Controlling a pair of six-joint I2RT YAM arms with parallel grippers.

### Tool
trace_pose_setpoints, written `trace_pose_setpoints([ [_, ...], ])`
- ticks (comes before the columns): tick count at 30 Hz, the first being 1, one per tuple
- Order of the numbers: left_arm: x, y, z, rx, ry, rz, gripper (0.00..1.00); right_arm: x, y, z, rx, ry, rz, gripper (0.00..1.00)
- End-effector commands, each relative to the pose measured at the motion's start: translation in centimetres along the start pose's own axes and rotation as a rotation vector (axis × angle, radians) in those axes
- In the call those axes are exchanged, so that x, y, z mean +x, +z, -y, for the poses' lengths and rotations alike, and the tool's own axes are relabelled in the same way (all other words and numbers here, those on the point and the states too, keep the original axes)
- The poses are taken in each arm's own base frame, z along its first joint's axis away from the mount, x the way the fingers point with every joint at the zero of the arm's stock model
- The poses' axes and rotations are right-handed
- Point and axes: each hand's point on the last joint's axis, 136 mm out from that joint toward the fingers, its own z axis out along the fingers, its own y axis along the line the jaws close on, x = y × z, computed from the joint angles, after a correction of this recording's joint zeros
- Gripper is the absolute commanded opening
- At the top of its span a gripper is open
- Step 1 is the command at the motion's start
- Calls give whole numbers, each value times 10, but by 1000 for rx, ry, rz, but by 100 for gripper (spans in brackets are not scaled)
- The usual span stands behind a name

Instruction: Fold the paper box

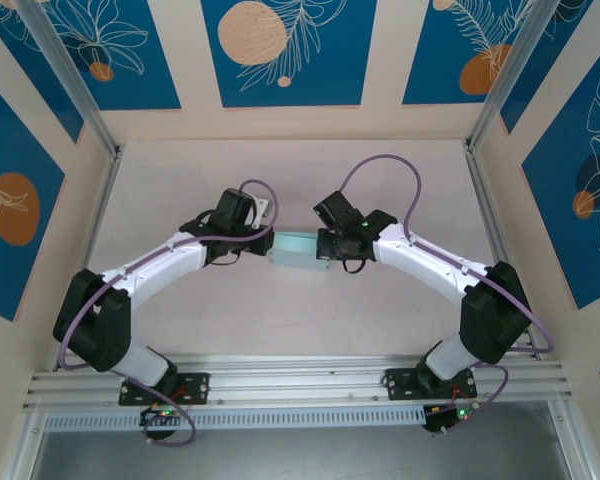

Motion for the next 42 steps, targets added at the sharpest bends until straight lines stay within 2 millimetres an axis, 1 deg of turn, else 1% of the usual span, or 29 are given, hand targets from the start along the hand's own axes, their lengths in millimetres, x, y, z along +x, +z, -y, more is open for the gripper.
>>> trace_pose_setpoints([
  [1,38,5,12,30,19,-147,3,9,7,-1,-31,29,-23,0],
  [6,40,6,10,18,20,-155,2,14,11,9,15,13,-33,0],
  [14,41,6,3,-22,28,-158,1,14,5,30,121,-28,-22,0],
  [19,42,6,0,-36,35,-159,1,18,8,36,160,-41,-37,0],
  [24,47,12,-2,-32,24,-155,2,23,15,39,195,-53,-55,0],
  [26,49,13,-1,-17,14,-152,8,24,17,40,210,-60,-60,0],
  [30,42,7,7,19,10,-115,17,24,17,38,222,-72,-47,0],
  [32,35,0,11,34,12,-86,24,23,16,35,220,-78,-39,0],
  [34,27,-7,15,43,14,-56,34,21,15,33,219,-85,-31,0],
  [37,16,-20,19,51,16,-11,43,20,13,29,217,-93,-23,0],
  [42,-9,-44,27,63,16,91,63,18,12,27,217,-98,-14,0],
])
